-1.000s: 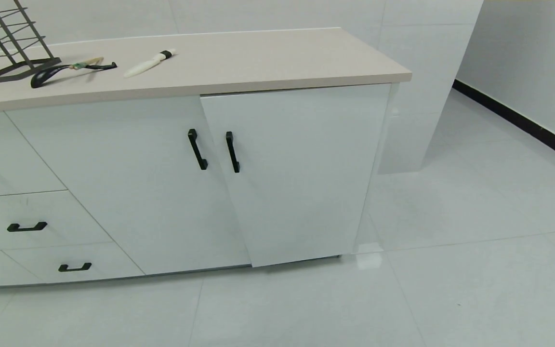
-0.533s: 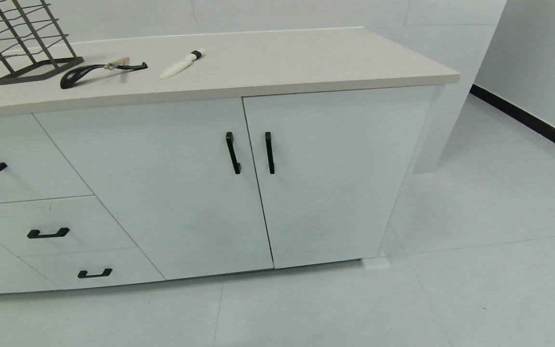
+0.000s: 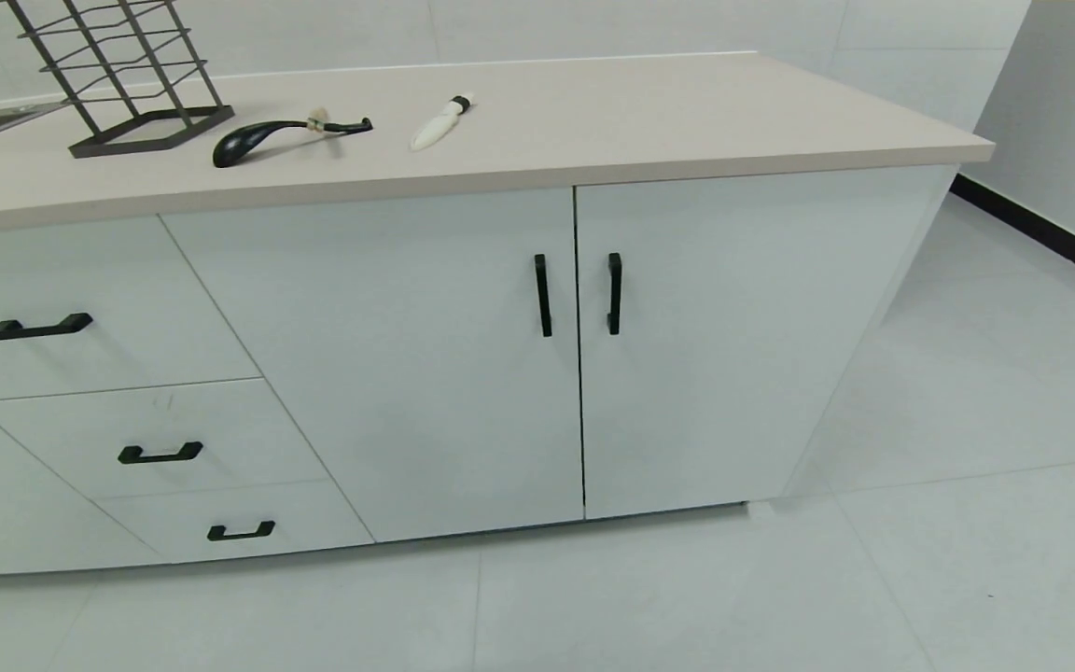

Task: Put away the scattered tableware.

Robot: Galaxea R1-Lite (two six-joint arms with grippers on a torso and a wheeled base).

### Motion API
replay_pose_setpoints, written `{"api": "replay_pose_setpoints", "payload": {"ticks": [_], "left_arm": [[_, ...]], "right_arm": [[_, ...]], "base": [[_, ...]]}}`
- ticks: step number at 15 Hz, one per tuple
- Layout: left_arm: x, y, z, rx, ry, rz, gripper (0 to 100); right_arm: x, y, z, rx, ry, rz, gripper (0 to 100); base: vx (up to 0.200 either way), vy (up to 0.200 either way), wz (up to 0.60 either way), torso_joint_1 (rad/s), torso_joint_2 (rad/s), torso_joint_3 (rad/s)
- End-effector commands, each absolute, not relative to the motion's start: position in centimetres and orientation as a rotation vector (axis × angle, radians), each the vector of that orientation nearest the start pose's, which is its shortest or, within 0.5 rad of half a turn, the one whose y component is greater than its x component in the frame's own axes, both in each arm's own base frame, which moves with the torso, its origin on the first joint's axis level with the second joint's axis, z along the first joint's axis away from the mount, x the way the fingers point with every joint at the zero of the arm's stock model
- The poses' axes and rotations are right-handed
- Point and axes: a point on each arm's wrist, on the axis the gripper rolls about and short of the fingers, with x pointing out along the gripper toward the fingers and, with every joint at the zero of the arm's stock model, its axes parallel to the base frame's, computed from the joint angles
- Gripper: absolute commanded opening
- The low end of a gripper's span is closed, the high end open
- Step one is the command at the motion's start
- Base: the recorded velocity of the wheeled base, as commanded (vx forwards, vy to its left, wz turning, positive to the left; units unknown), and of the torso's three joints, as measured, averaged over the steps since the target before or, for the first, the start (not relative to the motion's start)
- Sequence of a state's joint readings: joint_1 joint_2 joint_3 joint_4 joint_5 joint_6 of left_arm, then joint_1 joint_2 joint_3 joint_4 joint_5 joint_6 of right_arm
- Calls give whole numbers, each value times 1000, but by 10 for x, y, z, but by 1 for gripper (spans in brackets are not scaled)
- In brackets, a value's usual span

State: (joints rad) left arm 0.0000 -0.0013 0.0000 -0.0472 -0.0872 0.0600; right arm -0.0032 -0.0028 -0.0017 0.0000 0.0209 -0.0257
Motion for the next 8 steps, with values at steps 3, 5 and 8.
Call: {"api": "replay_pose_setpoints", "payload": {"ticks": [3,5,8], "left_arm": [[-23,-2,80,62,-50,-86,100],[-23,-2,80,62,-50,-86,100],[-23,-2,80,63,-50,-86,100]], "right_arm": [[-23,1,76,-28,-2,18,0],[-23,1,76,-28,-2,18,0],[-23,1,76,-28,-2,18,0]], "base": [[0,200,0,-1,6,1],[0,200,0,0,5,2],[0,200,0,4,-1,2]]}}
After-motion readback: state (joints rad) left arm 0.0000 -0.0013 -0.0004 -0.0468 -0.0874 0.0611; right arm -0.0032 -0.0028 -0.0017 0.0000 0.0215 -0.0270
